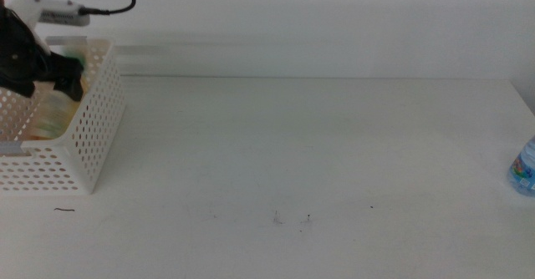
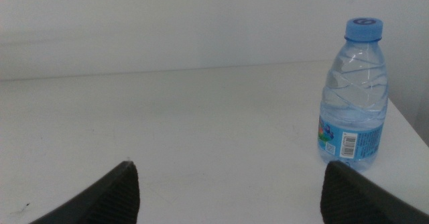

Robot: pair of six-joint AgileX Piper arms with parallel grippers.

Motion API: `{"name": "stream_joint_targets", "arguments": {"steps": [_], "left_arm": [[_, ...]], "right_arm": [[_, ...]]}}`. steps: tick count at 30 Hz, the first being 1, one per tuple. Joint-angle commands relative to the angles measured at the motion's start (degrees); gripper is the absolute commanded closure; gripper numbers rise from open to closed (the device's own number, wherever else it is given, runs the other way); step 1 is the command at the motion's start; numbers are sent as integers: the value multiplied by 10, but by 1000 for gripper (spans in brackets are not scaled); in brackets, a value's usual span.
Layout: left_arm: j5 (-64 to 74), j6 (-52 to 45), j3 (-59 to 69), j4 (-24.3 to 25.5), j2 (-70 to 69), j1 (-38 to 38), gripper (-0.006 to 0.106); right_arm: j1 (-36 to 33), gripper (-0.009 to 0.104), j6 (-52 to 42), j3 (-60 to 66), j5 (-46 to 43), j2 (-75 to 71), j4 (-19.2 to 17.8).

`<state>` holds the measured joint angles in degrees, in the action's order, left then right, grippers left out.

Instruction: Use arms to grab the bottles and put them into the dustbin to the left of the table.

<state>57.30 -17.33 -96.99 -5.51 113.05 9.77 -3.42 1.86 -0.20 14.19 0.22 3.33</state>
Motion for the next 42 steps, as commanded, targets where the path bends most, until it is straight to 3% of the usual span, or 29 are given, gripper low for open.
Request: {"name": "stream_joint_targets", "arguments": {"steps": [1,8,15,21,34,42], "left_arm": [[-8,0,-9,2,-11,0,7],[-1,0,-9,-13,-61,-1,7],[35,-48,-8,-115,-156,-6,7],[71,-114,-1,-165,-224,-61,7],[-239,-277,374,-280,-541,-231,7],[-241,-277,465,-318,-646,-242,7]], "right_arm": [[0,8,-2,2,-5,-2,-6],[0,8,-2,2,-5,-2,-6],[0,8,-2,2,-5,-2,-6],[0,8,-2,2,-5,-2,-6],[0,8,-2,2,-5,-2,-6],[0,8,-2,2,-5,-2,-6]]}}
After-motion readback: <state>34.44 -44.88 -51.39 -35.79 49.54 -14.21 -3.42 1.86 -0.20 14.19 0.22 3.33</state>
